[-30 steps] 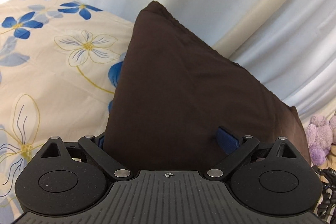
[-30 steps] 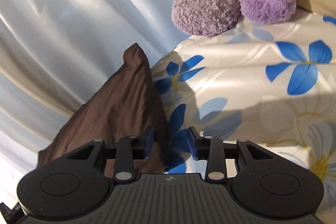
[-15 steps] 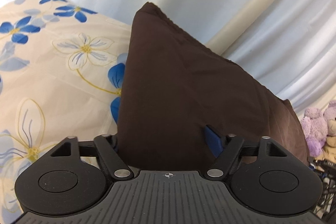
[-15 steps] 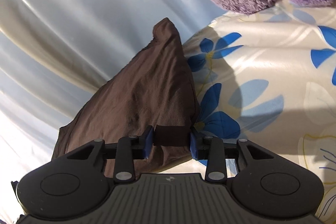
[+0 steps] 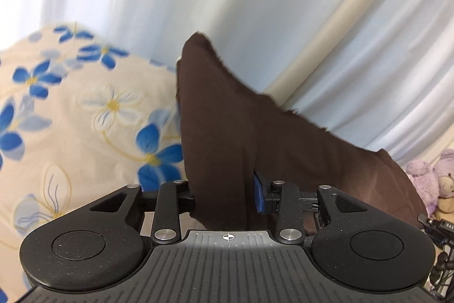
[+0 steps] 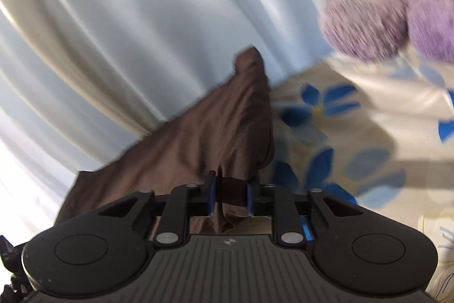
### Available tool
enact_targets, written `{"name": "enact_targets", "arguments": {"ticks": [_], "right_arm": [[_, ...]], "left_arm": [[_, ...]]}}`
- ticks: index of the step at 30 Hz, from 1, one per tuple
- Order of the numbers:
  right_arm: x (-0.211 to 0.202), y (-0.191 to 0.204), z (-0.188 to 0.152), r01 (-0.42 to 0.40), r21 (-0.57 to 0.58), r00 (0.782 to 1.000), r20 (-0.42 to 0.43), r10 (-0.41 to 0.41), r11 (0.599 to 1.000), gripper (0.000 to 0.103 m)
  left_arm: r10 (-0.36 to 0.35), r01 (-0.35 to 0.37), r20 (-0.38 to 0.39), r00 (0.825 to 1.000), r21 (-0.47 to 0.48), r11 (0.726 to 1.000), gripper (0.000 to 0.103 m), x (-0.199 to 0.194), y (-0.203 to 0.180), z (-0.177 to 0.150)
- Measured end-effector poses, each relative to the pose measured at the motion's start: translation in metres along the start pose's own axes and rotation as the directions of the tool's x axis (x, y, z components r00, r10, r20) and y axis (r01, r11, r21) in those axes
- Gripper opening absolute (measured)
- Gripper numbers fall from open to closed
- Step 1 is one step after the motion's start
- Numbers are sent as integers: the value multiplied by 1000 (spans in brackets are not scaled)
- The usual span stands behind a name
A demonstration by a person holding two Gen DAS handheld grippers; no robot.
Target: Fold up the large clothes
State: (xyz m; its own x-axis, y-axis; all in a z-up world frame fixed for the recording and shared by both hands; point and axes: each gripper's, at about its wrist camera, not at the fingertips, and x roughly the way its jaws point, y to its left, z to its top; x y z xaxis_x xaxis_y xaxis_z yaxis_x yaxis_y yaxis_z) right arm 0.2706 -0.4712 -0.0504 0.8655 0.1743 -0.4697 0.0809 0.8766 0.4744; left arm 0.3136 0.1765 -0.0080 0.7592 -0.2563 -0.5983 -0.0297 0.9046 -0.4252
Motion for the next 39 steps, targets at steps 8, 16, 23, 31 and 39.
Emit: {"name": "enact_targets", "arguments": {"ticks": [8, 16, 23, 31, 39], "right_arm": [[-98, 32, -3, -104, -103, 994, 13, 106, 989, 15], [-144, -20, -79, 118, -5, 986, -118, -118, 993, 30], [-166, 8, -76, 299, -111, 939, 213, -271, 948, 55], [-7, 137, -98, 69, -323, 997, -11, -77, 944, 6], [103, 176, -115, 174, -452, 976, -42, -216, 875, 0]], "left_arm": [[-120, 121, 23, 993, -35, 992, 34, -103, -10, -25], [207, -228, -163, 965, -125, 966, 58, -101, 34, -101], [291, -288, 62, 955, -53, 956, 76, -117, -8, -75], [63, -56, -33, 997, 175, 983, 85, 26, -142, -88], [154, -147, -4, 988, 289, 946, 92, 118, -167, -99]]}}
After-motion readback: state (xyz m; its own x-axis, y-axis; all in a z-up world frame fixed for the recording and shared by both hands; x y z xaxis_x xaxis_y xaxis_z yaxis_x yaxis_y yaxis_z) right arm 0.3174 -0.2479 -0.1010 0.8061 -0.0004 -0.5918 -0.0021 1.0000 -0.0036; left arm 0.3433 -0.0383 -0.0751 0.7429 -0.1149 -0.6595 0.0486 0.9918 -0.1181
